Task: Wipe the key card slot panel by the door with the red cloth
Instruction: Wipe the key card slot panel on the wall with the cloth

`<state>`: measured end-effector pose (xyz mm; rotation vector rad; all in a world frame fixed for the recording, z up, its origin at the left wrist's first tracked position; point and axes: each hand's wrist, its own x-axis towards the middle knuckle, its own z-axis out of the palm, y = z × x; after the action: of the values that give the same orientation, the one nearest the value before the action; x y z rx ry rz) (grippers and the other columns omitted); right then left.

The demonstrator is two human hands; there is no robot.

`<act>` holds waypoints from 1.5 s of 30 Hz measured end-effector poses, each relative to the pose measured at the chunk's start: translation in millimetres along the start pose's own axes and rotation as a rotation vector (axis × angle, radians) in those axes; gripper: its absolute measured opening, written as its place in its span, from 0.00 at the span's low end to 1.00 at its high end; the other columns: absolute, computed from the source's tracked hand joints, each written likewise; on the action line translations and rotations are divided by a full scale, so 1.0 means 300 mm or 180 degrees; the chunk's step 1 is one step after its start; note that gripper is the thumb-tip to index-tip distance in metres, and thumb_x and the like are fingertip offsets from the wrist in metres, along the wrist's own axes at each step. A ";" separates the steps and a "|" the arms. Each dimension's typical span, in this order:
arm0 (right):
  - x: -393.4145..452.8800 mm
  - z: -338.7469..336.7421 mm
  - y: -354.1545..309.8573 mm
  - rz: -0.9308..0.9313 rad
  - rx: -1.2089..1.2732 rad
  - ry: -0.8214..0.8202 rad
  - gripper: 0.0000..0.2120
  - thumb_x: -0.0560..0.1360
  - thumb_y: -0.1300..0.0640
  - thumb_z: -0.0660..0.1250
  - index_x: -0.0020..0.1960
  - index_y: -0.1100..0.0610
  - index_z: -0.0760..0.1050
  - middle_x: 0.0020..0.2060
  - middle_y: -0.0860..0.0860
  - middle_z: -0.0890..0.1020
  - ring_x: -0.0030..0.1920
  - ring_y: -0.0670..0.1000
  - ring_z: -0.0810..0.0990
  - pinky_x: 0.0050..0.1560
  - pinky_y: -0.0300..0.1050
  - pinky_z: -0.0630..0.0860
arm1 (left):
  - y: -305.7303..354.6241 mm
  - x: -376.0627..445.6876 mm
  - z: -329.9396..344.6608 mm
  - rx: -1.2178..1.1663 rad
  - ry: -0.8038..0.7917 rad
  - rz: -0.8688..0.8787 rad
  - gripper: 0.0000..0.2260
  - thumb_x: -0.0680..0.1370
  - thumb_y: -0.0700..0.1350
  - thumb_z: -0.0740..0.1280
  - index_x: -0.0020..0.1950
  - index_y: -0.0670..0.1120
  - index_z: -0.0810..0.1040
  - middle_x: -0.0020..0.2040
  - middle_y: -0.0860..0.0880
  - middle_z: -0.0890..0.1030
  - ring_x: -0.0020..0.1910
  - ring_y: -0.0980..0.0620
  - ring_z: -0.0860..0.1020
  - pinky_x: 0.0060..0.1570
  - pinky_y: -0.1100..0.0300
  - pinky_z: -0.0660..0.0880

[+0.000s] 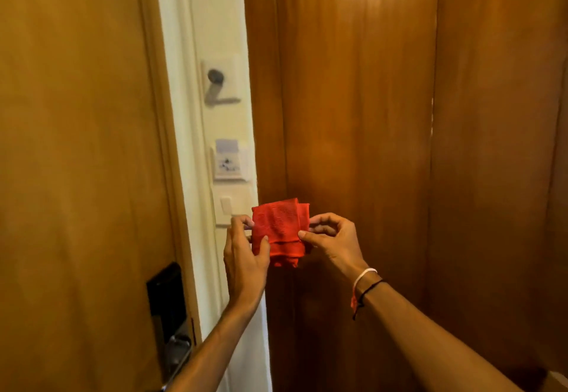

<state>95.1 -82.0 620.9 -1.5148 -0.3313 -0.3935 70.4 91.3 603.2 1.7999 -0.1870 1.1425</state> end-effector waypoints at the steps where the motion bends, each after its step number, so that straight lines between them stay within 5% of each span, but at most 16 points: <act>1: 0.013 0.020 -0.026 -0.0079 -0.0075 0.0022 0.13 0.67 0.71 0.80 0.42 0.57 0.80 0.36 0.52 0.82 0.38 0.47 0.82 0.39 0.36 0.81 | 0.009 0.017 -0.005 0.0218 0.0068 0.0144 0.13 0.75 0.38 0.69 0.54 0.51 0.69 0.53 0.50 0.74 0.46 0.54 0.79 0.37 0.56 0.83; 5: 0.074 0.152 -0.139 -0.0256 -0.0366 0.0152 0.10 0.68 0.66 0.81 0.40 0.56 0.82 0.44 0.58 0.87 0.44 0.54 0.85 0.41 0.43 0.81 | 0.026 0.134 -0.075 0.0757 0.0254 0.0514 0.09 0.77 0.39 0.67 0.56 0.48 0.75 0.57 0.46 0.73 0.44 0.54 0.78 0.34 0.65 0.79; 12: 0.194 0.358 -0.220 -0.0397 -0.0448 0.0263 0.09 0.71 0.65 0.79 0.39 0.55 0.82 0.40 0.55 0.86 0.40 0.52 0.86 0.33 0.33 0.82 | -0.014 0.319 -0.145 0.1212 0.0319 0.0634 0.16 0.77 0.42 0.67 0.66 0.46 0.76 0.63 0.40 0.72 0.44 0.48 0.79 0.37 0.59 0.82; 17: 0.305 0.412 -0.206 -0.0516 -0.0847 0.0342 0.03 0.74 0.65 0.76 0.47 0.60 0.86 0.44 0.51 0.85 0.49 0.51 0.86 0.34 0.26 0.78 | -0.096 0.426 -0.110 0.1550 0.0132 0.0717 0.25 0.75 0.54 0.69 0.70 0.46 0.72 0.69 0.39 0.70 0.59 0.39 0.78 0.55 0.46 0.80; 20: 0.348 0.375 -0.194 -0.0713 -0.1317 0.0107 0.07 0.77 0.62 0.73 0.55 0.57 0.85 0.55 0.53 0.83 0.56 0.49 0.84 0.45 0.27 0.79 | -0.166 0.444 -0.053 0.2412 -0.0173 0.1190 0.35 0.65 0.50 0.79 0.68 0.39 0.74 0.64 0.35 0.77 0.63 0.33 0.77 0.59 0.37 0.76; 23: 0.368 0.280 -0.206 -0.1620 -0.2456 0.0240 0.13 0.80 0.61 0.69 0.64 0.57 0.81 0.64 0.54 0.81 0.62 0.49 0.81 0.61 0.34 0.77 | -0.206 0.419 0.020 0.2188 -0.0214 0.1190 0.38 0.64 0.49 0.80 0.69 0.36 0.72 0.66 0.36 0.76 0.65 0.35 0.75 0.62 0.37 0.72; 25: 0.399 0.207 -0.204 -0.2408 -0.3363 0.0622 0.18 0.78 0.62 0.71 0.68 0.60 0.79 0.68 0.58 0.79 0.69 0.57 0.79 0.70 0.48 0.78 | -0.229 0.391 0.058 0.2102 -0.0235 0.1196 0.38 0.67 0.50 0.77 0.71 0.36 0.68 0.70 0.37 0.73 0.69 0.35 0.71 0.66 0.40 0.68; 28: 0.468 0.116 -0.166 -0.2968 -0.4242 0.1078 0.26 0.77 0.56 0.72 0.73 0.63 0.74 0.73 0.65 0.75 0.74 0.65 0.74 0.73 0.61 0.74 | -0.245 0.430 0.075 0.1931 -0.0147 0.1235 0.35 0.74 0.51 0.70 0.74 0.36 0.62 0.73 0.36 0.67 0.73 0.35 0.64 0.67 0.36 0.68; 34: 0.561 0.065 -0.068 -0.3362 -0.4938 0.1179 0.32 0.84 0.42 0.55 0.82 0.58 0.60 0.82 0.62 0.61 0.82 0.61 0.60 0.81 0.59 0.63 | -0.297 0.409 0.100 0.1587 -0.0073 0.1348 0.31 0.81 0.58 0.50 0.79 0.44 0.51 0.79 0.42 0.56 0.78 0.43 0.54 0.73 0.40 0.60; 37: 0.589 0.070 -0.044 -0.3505 -0.4937 0.1346 0.33 0.84 0.40 0.53 0.84 0.56 0.55 0.83 0.61 0.56 0.84 0.60 0.54 0.83 0.58 0.56 | -0.314 0.455 0.073 0.1604 -0.0035 0.1436 0.32 0.80 0.61 0.50 0.78 0.44 0.51 0.78 0.43 0.56 0.78 0.43 0.54 0.74 0.43 0.56; 43: 0.597 0.067 -0.032 -0.3507 -0.4942 0.1380 0.33 0.85 0.40 0.53 0.83 0.57 0.56 0.83 0.61 0.57 0.84 0.61 0.55 0.83 0.59 0.56 | -0.295 0.438 0.081 0.1650 0.0012 0.1623 0.27 0.83 0.55 0.46 0.76 0.39 0.58 0.74 0.37 0.65 0.73 0.36 0.63 0.67 0.36 0.67; 45: 0.597 0.067 -0.034 -0.3541 -0.4933 0.1363 0.33 0.85 0.40 0.53 0.83 0.56 0.57 0.83 0.61 0.57 0.84 0.61 0.55 0.83 0.58 0.56 | -0.294 0.471 0.070 0.1420 0.0200 0.1280 0.26 0.83 0.55 0.47 0.76 0.40 0.56 0.75 0.38 0.64 0.75 0.38 0.61 0.70 0.37 0.65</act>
<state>251.2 -69.9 710.5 -2.4934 -0.5456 -2.1980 210.6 169.0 653.2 2.1742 -0.2829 1.6211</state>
